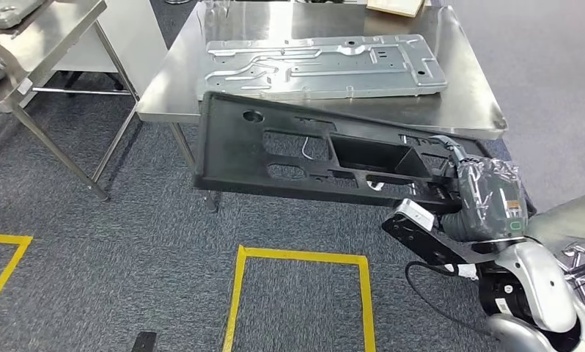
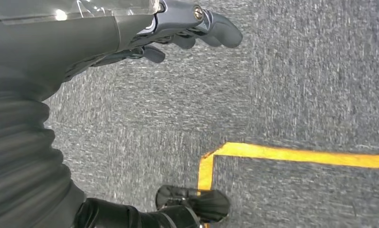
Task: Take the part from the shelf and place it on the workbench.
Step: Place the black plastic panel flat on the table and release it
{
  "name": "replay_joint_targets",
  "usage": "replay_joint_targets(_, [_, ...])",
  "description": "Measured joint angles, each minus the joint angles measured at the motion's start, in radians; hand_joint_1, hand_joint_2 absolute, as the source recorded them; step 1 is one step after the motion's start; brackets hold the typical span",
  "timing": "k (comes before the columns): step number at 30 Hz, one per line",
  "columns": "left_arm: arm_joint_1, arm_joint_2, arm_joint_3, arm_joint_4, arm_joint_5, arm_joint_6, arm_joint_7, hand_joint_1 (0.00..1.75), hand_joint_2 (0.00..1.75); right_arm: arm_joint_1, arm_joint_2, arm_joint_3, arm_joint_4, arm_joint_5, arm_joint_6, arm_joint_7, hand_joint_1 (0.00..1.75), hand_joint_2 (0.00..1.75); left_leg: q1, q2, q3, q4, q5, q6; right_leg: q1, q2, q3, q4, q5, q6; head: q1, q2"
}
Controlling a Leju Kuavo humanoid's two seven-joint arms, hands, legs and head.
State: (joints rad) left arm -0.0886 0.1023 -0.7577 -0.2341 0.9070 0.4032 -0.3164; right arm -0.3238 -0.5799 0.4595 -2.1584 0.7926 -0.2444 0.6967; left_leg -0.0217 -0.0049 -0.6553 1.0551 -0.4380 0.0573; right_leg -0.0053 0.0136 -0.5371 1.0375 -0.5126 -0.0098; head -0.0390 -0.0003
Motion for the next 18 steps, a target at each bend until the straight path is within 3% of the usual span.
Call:
replay_joint_targets(2, [-0.001,0.002,-0.001,0.000,-0.002,0.001,0.001,0.00,1.75,0.006,-0.002,-0.009,-0.002,0.000,0.010,0.000,1.75,1.75,-0.008,0.000,0.015,-0.027,-0.008,0.009,-0.003,0.001,0.011,0.002,0.002,0.013,0.000,0.000])
replay_joint_targets(5, [0.000,0.003,-0.002,0.000,-0.004,0.003,0.004,0.00,1.75,0.014,-0.010,-0.023,-0.006,0.001,0.030,0.000,1.75,1.75,-0.004,0.001,0.070,-0.066,-0.002,0.021,-0.004,-0.007,0.012,0.044,-0.008,0.030,0.002,0.000])
replay_joint_targets(7, [-0.003,0.003,-0.003,0.000,-0.005,0.003,0.007,0.00,1.75,0.016,-0.015,-0.037,-0.012,0.002,0.047,0.000,1.75,1.75,-0.001,0.001,0.092,-0.075,-0.007,0.025,-0.005,-0.010,-0.044,0.141,-0.047,0.039,0.005,0.000])
replay_joint_targets(9, [-0.005,0.003,-0.004,0.000,-0.005,0.003,0.010,0.00,1.75,0.025,-0.018,-0.050,-0.018,0.002,0.065,0.000,1.75,1.75,0.000,0.000,0.102,-0.074,-0.019,0.023,-0.010,-0.010,-0.123,0.241,-0.093,0.046,0.007,0.000])
replay_joint_targets(10, [-0.003,0.003,-0.004,0.000,-0.005,0.003,0.011,0.00,1.75,0.032,-0.021,-0.055,-0.019,0.002,0.076,0.000,1.75,1.75,0.001,0.000,0.109,-0.072,-0.027,0.021,-0.012,-0.010,-0.148,0.260,-0.101,0.047,0.007,0.000])
replay_joint_targets(11, [-0.001,0.003,-0.004,0.000,-0.005,0.003,0.012,0.00,1.75,0.037,-0.024,-0.060,-0.020,0.001,0.089,0.000,1.75,1.75,0.004,-0.001,0.119,-0.070,-0.036,0.017,-0.015,-0.010,-0.158,0.246,-0.089,0.050,0.007,0.000])
replay_joint_targets(12, [0.001,0.003,-0.004,0.000,-0.005,0.003,0.012,0.00,1.75,0.040,-0.029,-0.065,-0.021,0.001,0.107,0.000,1.75,1.75,0.008,-0.002,0.130,-0.066,-0.048,0.012,-0.018,-0.011,-0.154,0.201,-0.054,0.054,0.007,0.000])
replay_joint_targets(14, [0.002,0.003,-0.004,0.000,-0.005,0.002,0.013,0.00,1.75,0.043,-0.036,-0.078,-0.023,-0.002,0.149,0.000,1.75,1.75,0.013,-0.003,0.148,-0.052,-0.076,-0.002,-0.024,-0.011,-0.129,0.079,0.046,0.061,0.008,0.000])
replay_joint_targets(15, [0.000,0.004,-0.004,0.000,-0.005,0.002,0.014,0.00,1.75,0.044,-0.038,-0.085,-0.024,-0.004,0.171,0.000,1.75,1.75,0.014,-0.003,0.151,-0.045,-0.088,-0.009,-0.024,-0.012,-0.121,0.040,0.073,0.059,0.009,0.000])
replay_joint_targets(16, [-0.003,0.004,-0.005,0.000,-0.005,0.002,0.014,0.00,1.75,0.046,-0.040,-0.091,-0.025,-0.007,0.189,0.000,1.75,1.75,0.014,-0.003,0.150,-0.040,-0.098,-0.016,-0.023,-0.011,-0.119,0.022,0.090,0.053,0.009,0.000])
replay_joint_targets(18, [-0.006,0.004,-0.005,0.000,-0.004,0.002,0.015,0.00,1.75,0.053,-0.043,-0.104,-0.028,-0.013,0.219,0.000,1.75,1.75,0.012,-0.003,0.152,-0.038,-0.106,-0.028,-0.020,-0.009,-0.118,0.019,0.082,0.034,0.009,0.000])
